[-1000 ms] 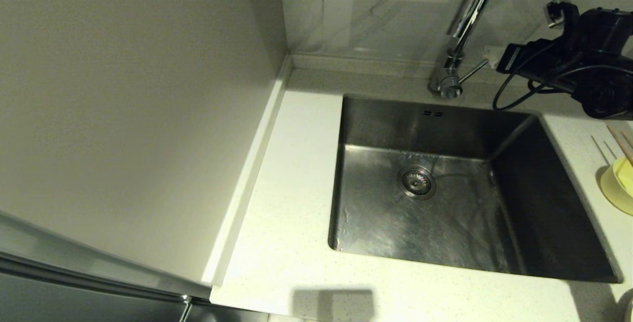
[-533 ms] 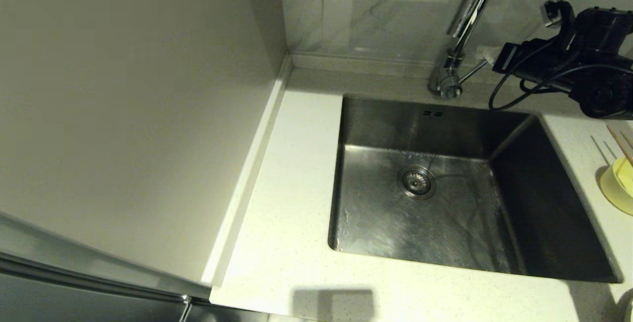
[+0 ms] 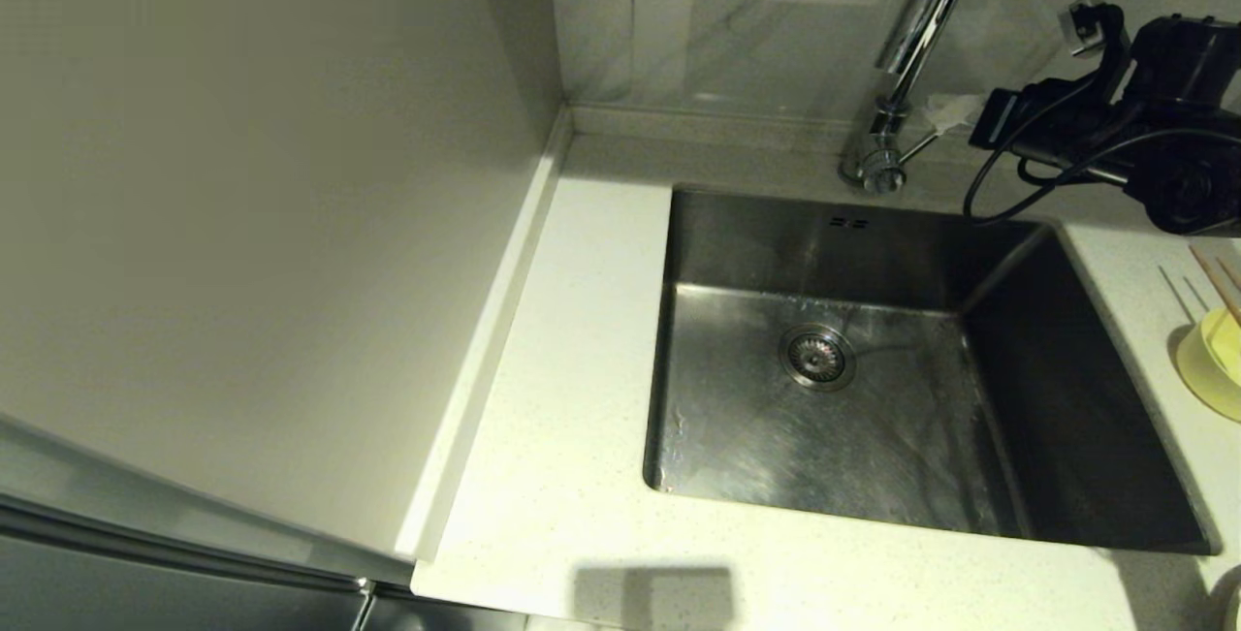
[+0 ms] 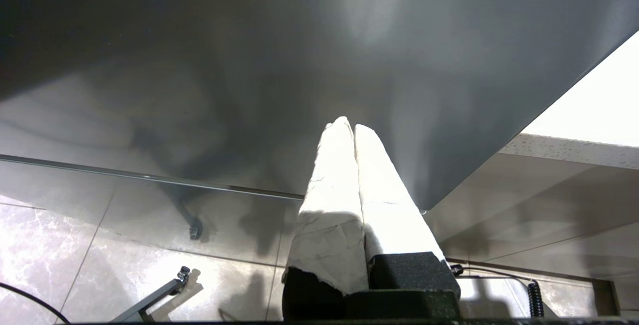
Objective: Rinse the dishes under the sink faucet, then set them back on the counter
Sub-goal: Turn on the faucet
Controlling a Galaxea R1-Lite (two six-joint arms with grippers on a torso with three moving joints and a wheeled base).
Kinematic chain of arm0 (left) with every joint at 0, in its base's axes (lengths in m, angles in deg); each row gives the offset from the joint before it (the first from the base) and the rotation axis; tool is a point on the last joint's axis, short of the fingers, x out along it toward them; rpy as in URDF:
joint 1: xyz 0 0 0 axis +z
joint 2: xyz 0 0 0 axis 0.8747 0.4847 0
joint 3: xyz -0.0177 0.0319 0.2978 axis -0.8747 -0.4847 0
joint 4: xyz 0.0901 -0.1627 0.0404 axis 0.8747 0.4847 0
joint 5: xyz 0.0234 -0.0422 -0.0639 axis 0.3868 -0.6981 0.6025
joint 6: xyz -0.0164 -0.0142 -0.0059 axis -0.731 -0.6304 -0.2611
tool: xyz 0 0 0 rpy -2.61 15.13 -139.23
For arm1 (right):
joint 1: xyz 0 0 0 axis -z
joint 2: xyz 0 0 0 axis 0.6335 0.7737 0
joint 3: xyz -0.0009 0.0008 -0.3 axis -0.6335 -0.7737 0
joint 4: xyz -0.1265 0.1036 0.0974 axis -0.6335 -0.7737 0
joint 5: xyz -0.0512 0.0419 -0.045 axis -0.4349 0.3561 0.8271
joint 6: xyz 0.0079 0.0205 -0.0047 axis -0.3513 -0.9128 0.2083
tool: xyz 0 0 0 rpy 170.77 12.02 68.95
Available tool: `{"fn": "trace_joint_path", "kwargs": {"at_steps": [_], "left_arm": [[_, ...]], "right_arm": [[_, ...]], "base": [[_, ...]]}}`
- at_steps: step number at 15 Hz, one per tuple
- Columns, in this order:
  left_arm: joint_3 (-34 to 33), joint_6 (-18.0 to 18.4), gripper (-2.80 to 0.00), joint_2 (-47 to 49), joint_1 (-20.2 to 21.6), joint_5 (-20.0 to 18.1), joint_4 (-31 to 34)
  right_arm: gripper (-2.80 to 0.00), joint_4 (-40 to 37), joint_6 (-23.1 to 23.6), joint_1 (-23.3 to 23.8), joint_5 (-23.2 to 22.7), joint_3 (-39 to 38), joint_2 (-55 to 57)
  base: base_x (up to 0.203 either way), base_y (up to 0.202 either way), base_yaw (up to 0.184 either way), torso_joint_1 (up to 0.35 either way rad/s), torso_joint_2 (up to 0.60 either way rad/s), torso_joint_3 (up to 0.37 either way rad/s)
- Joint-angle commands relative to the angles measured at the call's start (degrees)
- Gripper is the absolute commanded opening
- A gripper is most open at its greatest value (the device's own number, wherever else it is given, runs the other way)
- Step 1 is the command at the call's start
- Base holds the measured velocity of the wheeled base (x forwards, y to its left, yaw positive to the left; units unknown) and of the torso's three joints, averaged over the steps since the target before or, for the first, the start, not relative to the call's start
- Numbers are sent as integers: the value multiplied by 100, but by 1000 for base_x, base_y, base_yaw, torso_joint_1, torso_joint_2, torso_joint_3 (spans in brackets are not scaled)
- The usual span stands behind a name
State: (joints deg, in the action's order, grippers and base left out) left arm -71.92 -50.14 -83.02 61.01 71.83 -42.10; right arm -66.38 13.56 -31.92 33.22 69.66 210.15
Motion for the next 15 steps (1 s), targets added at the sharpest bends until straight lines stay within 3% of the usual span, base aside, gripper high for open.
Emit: {"fn": "trace_joint_path", "kwargs": {"at_steps": [1, 10, 15], "left_arm": [[0, -4, -280, -9, 0, 4, -2], [0, -4, -280, -9, 0, 4, -2], [0, -4, -280, -9, 0, 4, -2]], "right_arm": [[-280, -6, 78, 13, -88, -151, -93], [-280, -253, 526, 175, -293, -504, -295], [-280, -738, 515, 182, -334, -138, -398]], "base": [[0, 0, 0, 0, 0, 0], [0, 0, 0, 0, 0, 0], [0, 0, 0, 0, 0, 0]]}}
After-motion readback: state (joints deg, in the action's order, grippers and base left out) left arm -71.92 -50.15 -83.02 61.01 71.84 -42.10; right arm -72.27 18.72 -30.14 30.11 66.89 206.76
